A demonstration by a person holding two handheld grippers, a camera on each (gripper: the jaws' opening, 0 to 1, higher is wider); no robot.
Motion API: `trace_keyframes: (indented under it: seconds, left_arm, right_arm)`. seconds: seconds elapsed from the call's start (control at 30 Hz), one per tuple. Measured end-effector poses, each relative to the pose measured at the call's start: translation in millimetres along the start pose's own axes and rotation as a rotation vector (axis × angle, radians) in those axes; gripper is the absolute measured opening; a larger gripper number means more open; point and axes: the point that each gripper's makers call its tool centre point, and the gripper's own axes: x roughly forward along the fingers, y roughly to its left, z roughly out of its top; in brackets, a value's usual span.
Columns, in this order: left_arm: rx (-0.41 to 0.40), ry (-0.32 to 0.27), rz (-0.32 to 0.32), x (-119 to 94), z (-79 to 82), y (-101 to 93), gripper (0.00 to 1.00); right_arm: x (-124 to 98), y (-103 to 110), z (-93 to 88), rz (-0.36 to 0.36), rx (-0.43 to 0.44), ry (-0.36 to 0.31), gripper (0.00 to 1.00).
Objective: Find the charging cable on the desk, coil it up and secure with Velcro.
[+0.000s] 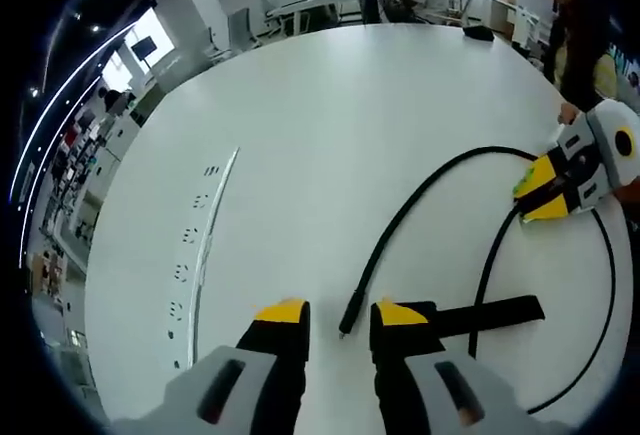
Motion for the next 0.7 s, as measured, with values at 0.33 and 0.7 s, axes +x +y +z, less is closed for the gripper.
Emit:
trace_keyframes:
  seconds: [0.33, 0.7]
  left_arm:
    - [0.028, 0.095, -0.063, 8, -5.3, -2.1, 0.23]
    - [-0.007, 0.177, -0.149, 12, -12.4, -2.0, 0.17]
  right_arm:
    - [1, 1, 1.2, 0.003, 0.000, -0.001, 0.09]
    - [2, -1, 2.0, 0.003, 0.009, -0.007, 0.09]
